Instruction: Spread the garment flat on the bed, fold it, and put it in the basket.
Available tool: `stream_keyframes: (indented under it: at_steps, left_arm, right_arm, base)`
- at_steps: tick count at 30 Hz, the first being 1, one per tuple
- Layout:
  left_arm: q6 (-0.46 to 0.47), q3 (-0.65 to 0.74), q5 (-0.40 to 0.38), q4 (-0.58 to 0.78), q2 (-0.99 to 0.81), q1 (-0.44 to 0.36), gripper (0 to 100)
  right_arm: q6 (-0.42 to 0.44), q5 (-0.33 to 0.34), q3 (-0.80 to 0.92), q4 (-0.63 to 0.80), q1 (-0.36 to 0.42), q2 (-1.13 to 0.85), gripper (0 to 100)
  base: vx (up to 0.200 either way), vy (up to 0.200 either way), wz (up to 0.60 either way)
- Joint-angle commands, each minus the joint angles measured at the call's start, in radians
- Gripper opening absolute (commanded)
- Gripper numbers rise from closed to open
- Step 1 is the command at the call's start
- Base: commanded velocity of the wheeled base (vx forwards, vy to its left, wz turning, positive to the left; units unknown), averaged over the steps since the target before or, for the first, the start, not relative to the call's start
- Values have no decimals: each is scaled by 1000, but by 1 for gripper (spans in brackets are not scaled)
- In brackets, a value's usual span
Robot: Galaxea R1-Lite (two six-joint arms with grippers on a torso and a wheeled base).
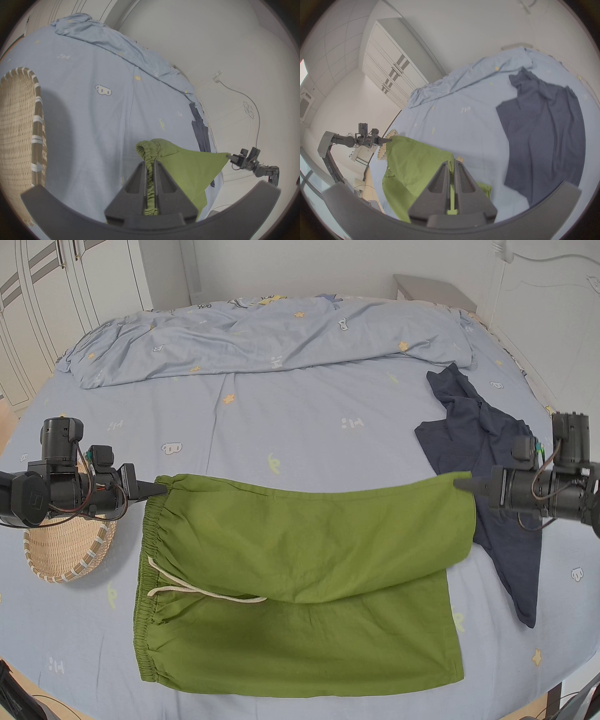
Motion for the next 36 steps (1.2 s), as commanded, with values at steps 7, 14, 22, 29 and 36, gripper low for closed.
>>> stream_keyframes:
  at_steps: [7,14,22,29,36]
  left_arm:
    - [6,0,12,-50,-10,57,0]
    - [9,-1,16,-82,-5,78,0]
    - [7,-3,16,-103,10,92,0]
    - [11,-6,16,-105,28,92,0]
    - [14,-5,35,-157,64,92,0]
  right_arm:
    - [-115,-253,-448,207,110,195,0]
    - [-118,-323,-540,172,165,313,0]
    - [-123,-386,-571,21,173,393,0]
    - [-123,-429,-648,0,154,434,0]
    - [-155,-458,-648,-40,151,453,0]
  base:
    - [0,0,0]
    - [0,0,0]
    - [0,0,0]
    - [0,0,0]
    - [0,0,0]
